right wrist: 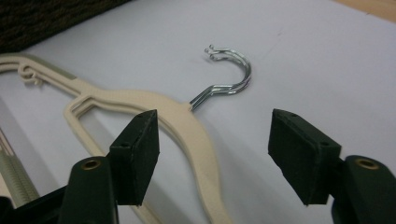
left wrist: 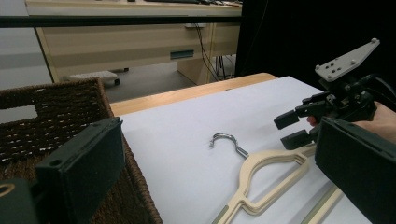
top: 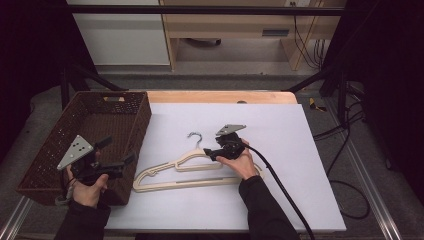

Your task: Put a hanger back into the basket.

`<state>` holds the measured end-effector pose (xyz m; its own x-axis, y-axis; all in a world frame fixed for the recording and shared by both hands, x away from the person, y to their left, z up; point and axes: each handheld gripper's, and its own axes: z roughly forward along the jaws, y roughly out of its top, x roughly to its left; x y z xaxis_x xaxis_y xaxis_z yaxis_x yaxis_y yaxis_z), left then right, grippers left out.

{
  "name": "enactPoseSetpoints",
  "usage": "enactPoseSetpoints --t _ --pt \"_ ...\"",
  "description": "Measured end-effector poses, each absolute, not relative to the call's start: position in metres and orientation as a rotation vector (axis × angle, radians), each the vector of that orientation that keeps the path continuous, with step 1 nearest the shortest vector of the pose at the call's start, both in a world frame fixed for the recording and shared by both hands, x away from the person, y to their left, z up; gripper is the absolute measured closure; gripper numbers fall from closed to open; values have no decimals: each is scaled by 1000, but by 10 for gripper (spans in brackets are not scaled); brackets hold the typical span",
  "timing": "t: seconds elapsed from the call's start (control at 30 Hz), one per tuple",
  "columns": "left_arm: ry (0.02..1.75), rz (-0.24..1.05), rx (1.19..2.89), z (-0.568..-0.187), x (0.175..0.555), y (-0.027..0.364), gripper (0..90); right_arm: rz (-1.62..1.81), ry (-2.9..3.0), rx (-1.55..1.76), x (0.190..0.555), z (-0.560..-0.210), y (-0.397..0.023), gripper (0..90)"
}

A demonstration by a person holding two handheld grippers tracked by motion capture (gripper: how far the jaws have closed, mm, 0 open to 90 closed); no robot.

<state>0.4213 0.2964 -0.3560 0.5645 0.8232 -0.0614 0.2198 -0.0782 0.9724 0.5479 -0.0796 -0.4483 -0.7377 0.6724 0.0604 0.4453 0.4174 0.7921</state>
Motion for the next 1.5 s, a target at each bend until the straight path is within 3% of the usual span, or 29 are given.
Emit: enactPoseSetpoints --t 0.77,0.87,1.5 --pt "894 632 1627 -356 422 296 16 1121 2606 931 556 -476 -73 607" --pt "894 632 1628 -356 422 296 16 1114 2605 942 559 -476 -76 689" --pt "899 633 1631 -356 422 294 16 1154 2581 921 558 -470 -79 733"
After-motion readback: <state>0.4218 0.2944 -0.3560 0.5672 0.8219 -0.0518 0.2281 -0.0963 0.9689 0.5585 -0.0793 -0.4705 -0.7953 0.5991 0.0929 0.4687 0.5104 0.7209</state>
